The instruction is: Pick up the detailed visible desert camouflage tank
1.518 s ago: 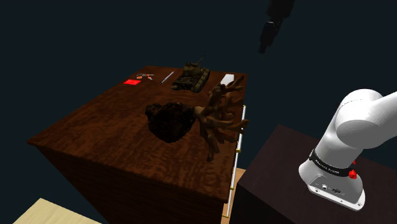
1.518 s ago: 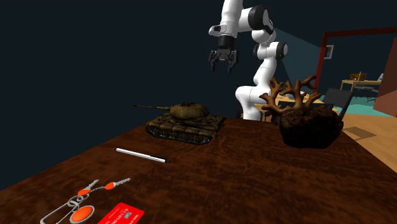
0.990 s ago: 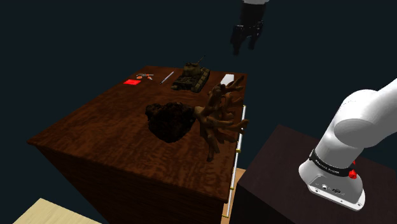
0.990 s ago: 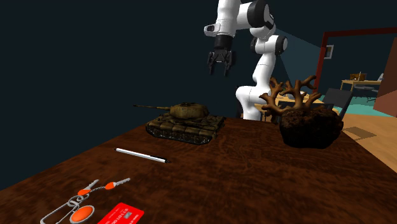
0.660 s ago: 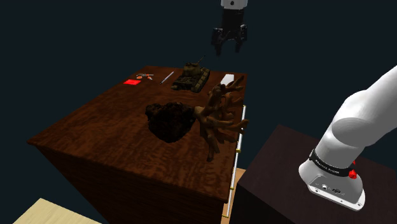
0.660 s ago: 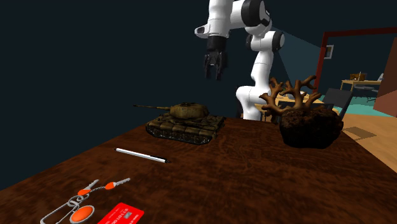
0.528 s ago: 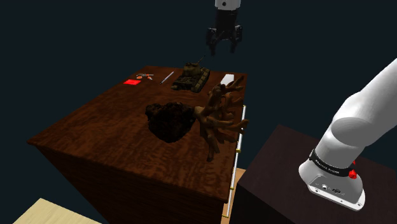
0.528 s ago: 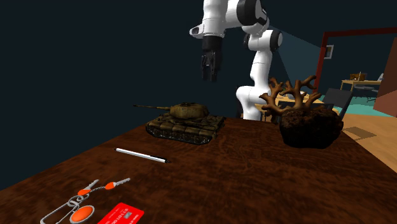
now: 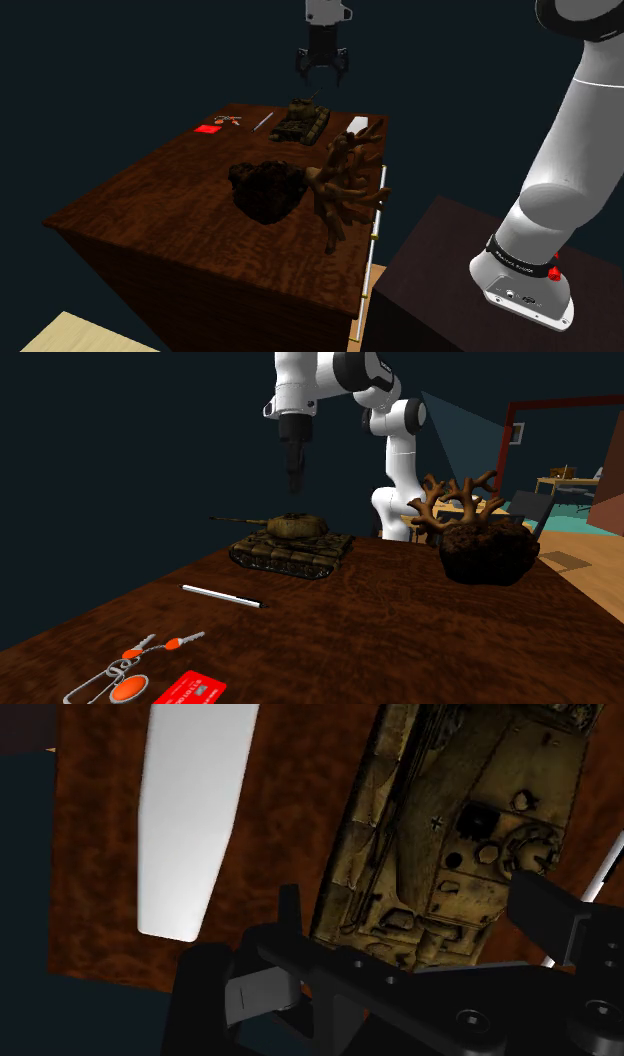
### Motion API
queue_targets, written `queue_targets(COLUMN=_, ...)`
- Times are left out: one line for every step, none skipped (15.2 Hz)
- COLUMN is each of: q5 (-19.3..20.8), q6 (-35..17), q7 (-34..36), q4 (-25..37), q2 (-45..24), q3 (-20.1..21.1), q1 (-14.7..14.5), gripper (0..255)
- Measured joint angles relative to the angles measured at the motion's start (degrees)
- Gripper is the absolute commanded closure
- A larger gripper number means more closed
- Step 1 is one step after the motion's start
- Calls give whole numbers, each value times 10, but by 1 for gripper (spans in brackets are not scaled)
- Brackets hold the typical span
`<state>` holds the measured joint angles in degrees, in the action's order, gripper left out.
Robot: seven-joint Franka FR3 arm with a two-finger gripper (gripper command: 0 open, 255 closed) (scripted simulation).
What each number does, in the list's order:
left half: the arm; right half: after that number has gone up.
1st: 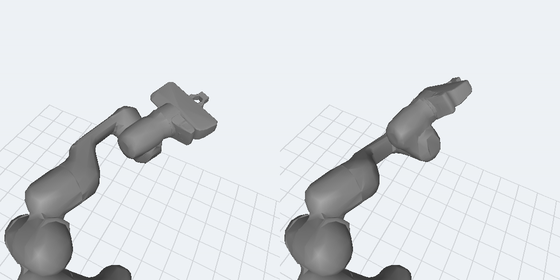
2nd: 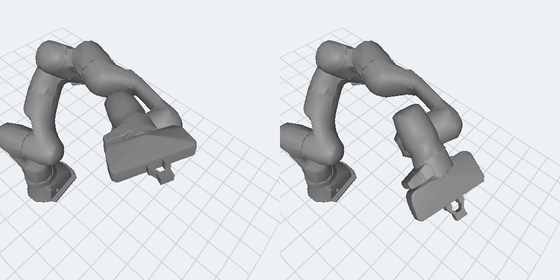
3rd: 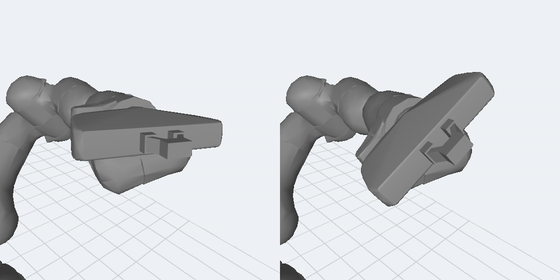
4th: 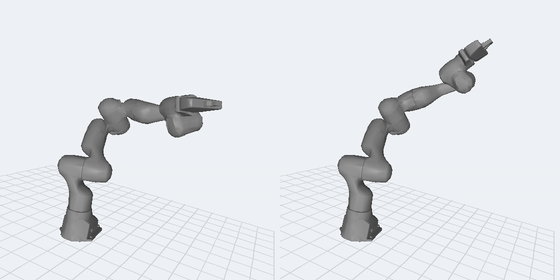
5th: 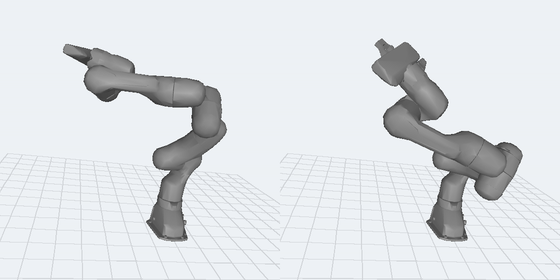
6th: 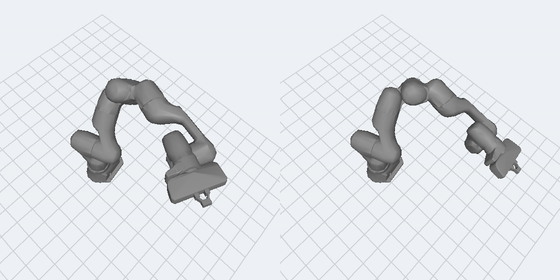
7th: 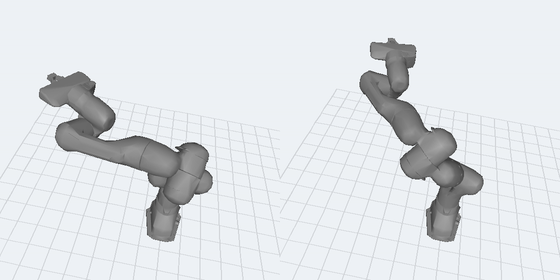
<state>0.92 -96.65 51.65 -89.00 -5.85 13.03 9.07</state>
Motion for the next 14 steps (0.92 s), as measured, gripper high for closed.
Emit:
queue_targets(q5=3, q6=10, q7=25, q4=38, q2=-31, q3=-1, q1=-2, gripper=0)
queue_targets(q5=4, q6=17, q7=49, q4=67, q2=-56, q3=-4, q1=-3, gripper=0)
queue_targets(q5=5, q6=27, q7=71, q4=104, q2=-85, q3=-8, q1=-3, gripper=0)
queue_targets(q5=5, q6=33, q7=92, q4=131, q2=-108, q3=-12, q1=-3, gripper=0)
queue_targets(q5=5, q6=41, q7=114, q4=164, q2=-135, q3=-16, q1=-5, gripper=0)
queue_targets(q5=4, q6=50, q7=135, q4=196, q2=-161, q3=-20, q1=-5, gripper=0)
queue_targets(q5=2, q6=54, q7=144, q4=211, q2=-172, q3=-23, q1=-3, gripper=0)
queue_targets(q5=2, q6=51, q7=149, q4=213, q2=-177, q3=-25, q1=-3, gripper=0)
queue_targets(q5=1, q6=46, q7=151, q4=209, q2=-179, q3=-25, q1=-3, gripper=0)
queue_targets(q5=1, q6=42, q7=153, q4=207, q2=-181, q3=-26, q1=-3, gripper=0)
queue_targets(q5=1, q6=33, q7=153, q4=197, q2=-181, q3=-26, q1=-2, gripper=0)
queue_targets(q5=1, q6=24, q7=152, q4=188, q2=-180, q3=-26, q1=-1, gripper=0)
queue_targets(q5=0, q6=16, q7=152, q4=177, q2=-178, q3=-26, q1=0, gripper=0)
queue_targets(q5=0, q6=5, q7=152, q4=165, q2=-177, q3=-26, q1=0, gripper=0)
